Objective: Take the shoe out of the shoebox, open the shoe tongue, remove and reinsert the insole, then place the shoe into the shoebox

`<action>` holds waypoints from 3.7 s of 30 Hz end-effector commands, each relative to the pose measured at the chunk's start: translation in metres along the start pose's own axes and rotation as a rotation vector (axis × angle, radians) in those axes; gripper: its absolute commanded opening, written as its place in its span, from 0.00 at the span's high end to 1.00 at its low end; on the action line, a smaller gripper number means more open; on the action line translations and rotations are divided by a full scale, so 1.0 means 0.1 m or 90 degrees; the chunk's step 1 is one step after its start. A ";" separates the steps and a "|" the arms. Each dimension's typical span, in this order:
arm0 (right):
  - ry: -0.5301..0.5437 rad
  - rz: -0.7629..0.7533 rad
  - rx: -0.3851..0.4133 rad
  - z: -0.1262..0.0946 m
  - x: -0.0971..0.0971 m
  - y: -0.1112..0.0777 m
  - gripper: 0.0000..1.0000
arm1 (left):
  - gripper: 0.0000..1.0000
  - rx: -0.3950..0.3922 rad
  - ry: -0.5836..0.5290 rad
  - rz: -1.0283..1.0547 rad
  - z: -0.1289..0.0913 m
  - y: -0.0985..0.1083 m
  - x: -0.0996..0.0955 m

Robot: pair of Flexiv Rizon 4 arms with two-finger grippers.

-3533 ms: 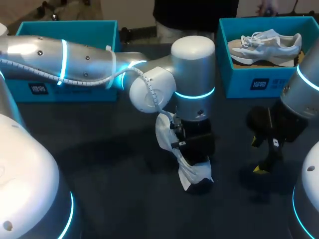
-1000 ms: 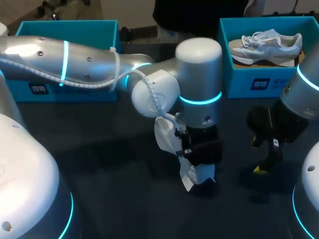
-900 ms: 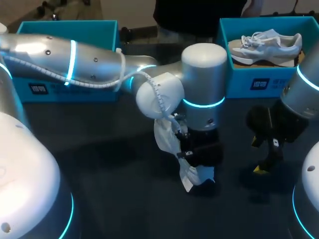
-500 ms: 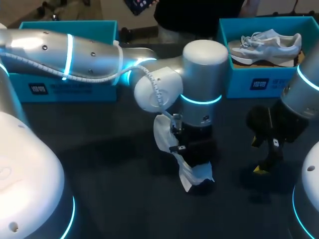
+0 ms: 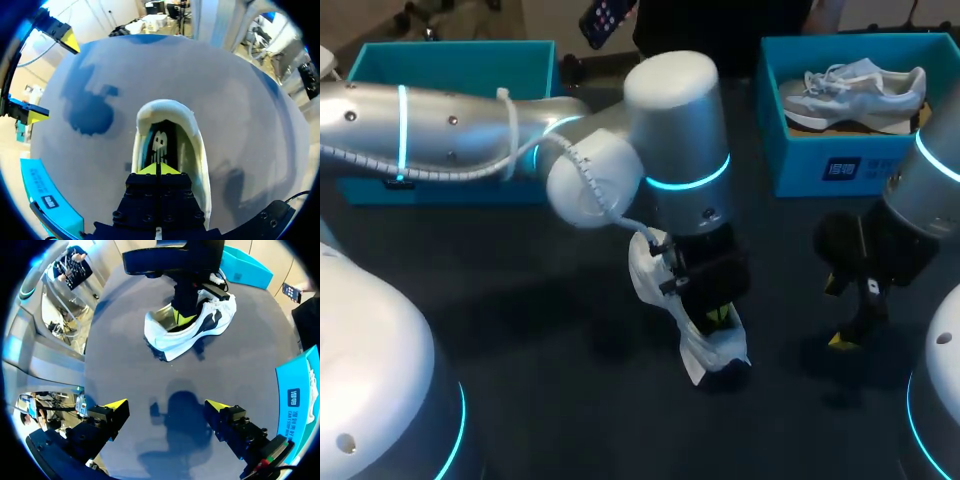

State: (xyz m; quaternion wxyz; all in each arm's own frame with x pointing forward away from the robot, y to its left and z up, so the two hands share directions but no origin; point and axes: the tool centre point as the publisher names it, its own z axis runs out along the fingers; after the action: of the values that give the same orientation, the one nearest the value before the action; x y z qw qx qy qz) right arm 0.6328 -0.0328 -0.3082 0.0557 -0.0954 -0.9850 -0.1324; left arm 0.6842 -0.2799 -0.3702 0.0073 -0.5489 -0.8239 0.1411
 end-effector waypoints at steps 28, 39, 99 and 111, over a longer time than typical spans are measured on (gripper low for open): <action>0.000 0.000 0.001 0.01 0.00 0.00 0.00 | 1.00 -0.045 -0.139 -0.031 0.18 0.02 -0.15; 0.000 0.000 0.001 0.01 0.00 0.00 0.00 | 1.00 -0.047 -0.055 -0.018 0.51 0.09 -0.03; 0.000 0.000 0.001 0.01 0.00 0.00 0.00 | 1.00 -0.081 -0.088 -0.035 0.44 0.11 -0.19; 0.000 0.000 0.001 0.01 0.00 0.00 0.00 | 1.00 -0.079 0.022 -0.012 0.56 0.19 0.17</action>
State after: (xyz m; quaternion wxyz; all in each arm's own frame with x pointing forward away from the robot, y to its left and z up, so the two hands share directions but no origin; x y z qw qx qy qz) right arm 0.6328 -0.0329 -0.3082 0.0557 -0.0955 -0.9850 -0.1324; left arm 0.6867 -0.2763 -0.4113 -0.0220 -0.5401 -0.8370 0.0857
